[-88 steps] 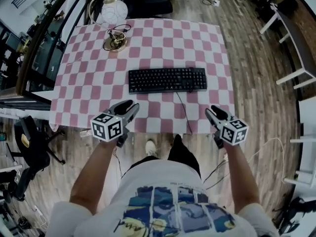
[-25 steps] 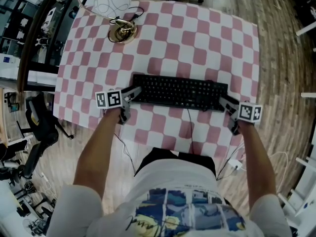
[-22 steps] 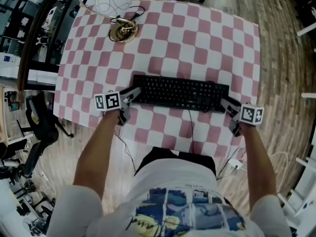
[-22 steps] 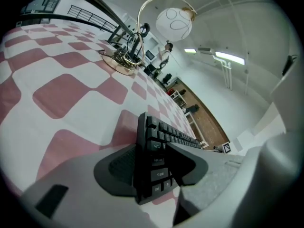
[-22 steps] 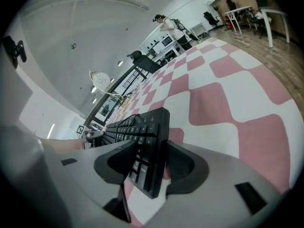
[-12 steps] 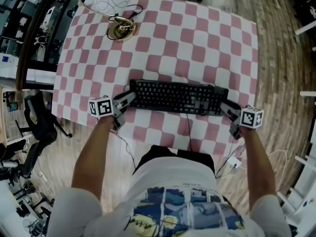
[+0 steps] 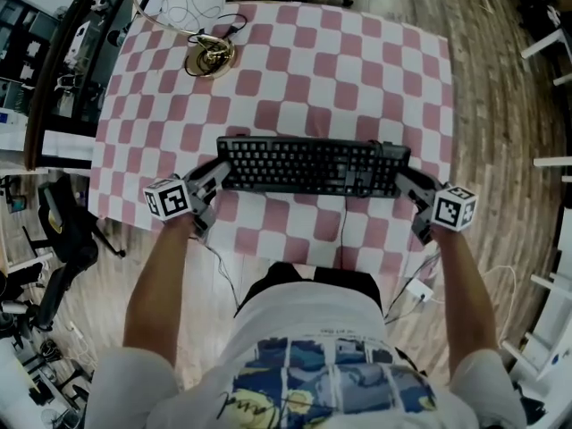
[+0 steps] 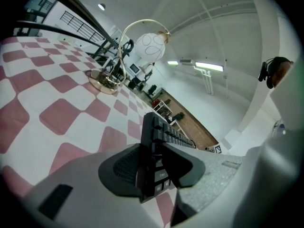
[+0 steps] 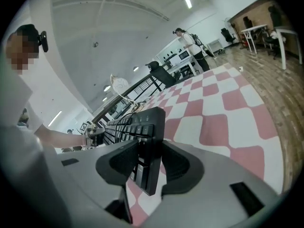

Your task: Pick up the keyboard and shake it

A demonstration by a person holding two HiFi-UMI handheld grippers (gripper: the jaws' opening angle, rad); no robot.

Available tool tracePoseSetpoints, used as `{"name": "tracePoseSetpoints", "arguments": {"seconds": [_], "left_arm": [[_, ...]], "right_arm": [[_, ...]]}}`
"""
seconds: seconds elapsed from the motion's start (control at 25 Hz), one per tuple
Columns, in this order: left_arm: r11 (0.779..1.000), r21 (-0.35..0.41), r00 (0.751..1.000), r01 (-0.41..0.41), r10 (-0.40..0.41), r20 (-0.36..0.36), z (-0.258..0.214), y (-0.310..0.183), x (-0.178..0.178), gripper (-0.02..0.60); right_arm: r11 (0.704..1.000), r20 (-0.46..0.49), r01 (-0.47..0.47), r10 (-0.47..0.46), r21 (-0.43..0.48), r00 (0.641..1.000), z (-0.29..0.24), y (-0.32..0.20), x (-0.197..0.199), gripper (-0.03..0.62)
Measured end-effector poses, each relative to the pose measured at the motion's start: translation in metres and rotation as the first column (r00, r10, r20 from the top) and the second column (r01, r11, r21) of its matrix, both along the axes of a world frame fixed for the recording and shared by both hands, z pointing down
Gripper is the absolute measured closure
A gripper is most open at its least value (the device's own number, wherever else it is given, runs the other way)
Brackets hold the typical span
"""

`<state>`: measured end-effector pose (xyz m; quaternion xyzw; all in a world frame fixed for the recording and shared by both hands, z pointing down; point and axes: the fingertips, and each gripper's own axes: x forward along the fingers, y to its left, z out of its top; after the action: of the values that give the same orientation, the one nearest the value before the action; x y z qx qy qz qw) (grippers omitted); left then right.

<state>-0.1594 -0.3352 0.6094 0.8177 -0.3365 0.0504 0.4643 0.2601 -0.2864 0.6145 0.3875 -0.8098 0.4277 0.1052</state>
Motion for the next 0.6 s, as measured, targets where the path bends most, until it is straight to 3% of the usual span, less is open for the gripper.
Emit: {"name": "tracePoseSetpoints", "arguments": {"seconds": [0.16, 0.32, 0.48, 0.6], "left_arm": [[0.997, 0.083, 1.0, 0.012, -0.011, -0.017, -0.044, -0.009, 0.005, 0.443], [0.98, 0.197, 0.999, 0.017, -0.008, -0.046, -0.091, -0.015, 0.003, 0.443], [0.944, 0.327, 0.996, 0.028, 0.0, -0.086, -0.147, -0.017, 0.003, 0.442], [0.903, 0.429, 0.995, 0.026, 0.019, -0.101, -0.19, -0.018, 0.002, 0.442]], "right_arm": [[0.994, -0.013, -0.013, 0.015, 0.11, 1.0, -0.042, -0.007, 0.002, 0.442], [0.965, -0.03, -0.005, 0.013, 0.262, 0.999, -0.101, -0.013, 0.0, 0.444], [0.906, -0.045, 0.007, 0.013, 0.424, 0.999, -0.167, -0.012, -0.002, 0.445], [0.844, -0.074, 0.024, 0.018, 0.536, 0.997, -0.213, -0.008, -0.004, 0.445]]}}
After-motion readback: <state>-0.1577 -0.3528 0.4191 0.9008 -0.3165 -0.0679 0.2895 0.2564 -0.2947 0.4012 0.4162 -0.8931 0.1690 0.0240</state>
